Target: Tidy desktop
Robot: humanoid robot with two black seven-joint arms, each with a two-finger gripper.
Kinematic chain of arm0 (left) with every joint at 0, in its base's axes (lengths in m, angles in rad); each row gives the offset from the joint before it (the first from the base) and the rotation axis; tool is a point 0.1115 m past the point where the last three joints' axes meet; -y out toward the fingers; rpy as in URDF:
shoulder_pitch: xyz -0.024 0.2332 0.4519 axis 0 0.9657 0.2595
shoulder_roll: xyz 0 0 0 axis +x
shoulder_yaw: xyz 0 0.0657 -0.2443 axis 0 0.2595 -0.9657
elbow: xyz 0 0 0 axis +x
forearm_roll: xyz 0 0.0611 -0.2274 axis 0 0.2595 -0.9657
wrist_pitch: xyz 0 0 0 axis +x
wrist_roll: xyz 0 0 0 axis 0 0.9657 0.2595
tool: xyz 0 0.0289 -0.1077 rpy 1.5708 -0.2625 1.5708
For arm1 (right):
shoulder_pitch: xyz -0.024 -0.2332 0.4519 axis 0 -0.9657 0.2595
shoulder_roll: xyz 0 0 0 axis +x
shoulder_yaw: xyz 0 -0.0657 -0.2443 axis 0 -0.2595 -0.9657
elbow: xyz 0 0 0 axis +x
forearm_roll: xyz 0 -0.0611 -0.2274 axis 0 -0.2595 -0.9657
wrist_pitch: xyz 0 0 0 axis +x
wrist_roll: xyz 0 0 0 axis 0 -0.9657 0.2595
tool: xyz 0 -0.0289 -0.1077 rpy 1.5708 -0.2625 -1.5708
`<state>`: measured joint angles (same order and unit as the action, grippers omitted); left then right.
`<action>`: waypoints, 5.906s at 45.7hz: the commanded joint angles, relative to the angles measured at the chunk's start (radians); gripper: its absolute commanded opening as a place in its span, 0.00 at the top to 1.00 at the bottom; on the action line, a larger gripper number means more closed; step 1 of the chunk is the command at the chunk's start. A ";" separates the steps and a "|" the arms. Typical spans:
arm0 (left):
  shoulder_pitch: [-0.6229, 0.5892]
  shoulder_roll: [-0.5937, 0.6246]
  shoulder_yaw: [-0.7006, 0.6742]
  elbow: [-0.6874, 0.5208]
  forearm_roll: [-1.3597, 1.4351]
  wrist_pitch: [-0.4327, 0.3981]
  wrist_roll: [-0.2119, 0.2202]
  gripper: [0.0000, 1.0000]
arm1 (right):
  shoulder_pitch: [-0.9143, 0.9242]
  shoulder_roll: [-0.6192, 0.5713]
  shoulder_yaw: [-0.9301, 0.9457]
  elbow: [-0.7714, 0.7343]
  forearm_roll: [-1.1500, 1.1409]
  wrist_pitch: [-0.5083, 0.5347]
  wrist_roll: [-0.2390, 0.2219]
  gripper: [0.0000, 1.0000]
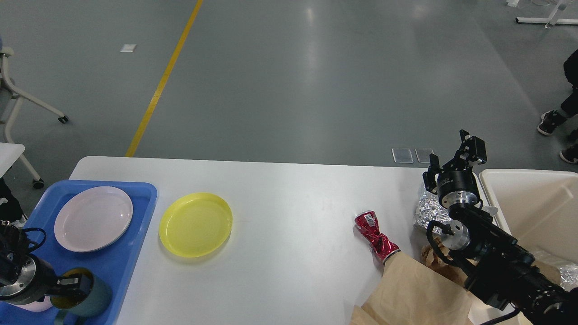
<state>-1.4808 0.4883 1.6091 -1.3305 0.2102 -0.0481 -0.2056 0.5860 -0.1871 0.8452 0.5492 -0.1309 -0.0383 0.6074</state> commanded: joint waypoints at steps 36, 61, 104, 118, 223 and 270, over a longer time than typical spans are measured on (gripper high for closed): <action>-0.360 0.067 -0.202 0.062 -0.195 -0.509 -0.003 0.05 | 0.000 0.000 0.000 0.000 0.001 0.000 0.000 0.00; 0.051 0.018 -0.457 0.051 -0.422 -0.046 -0.002 0.07 | 0.000 0.000 0.000 0.000 -0.001 0.000 0.000 0.00; 0.293 -0.096 -0.632 0.114 -0.505 0.381 -0.001 0.12 | 0.000 0.000 0.000 0.000 -0.001 0.000 0.000 0.00; 0.309 -0.108 -0.638 0.125 -0.505 0.422 0.000 0.22 | 0.000 0.000 0.000 0.000 0.001 0.000 0.000 0.00; -0.014 0.102 -0.474 -0.062 -0.276 0.070 0.032 1.00 | 0.000 0.000 0.000 0.000 0.001 0.000 0.000 0.00; -0.136 0.463 -0.458 0.162 0.206 -0.238 0.041 1.00 | 0.000 0.000 0.000 0.000 0.001 0.000 0.000 0.00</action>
<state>-1.8059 0.9372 1.2511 -1.2007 0.4239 -0.4610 -0.1652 0.5860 -0.1871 0.8452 0.5492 -0.1302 -0.0383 0.6075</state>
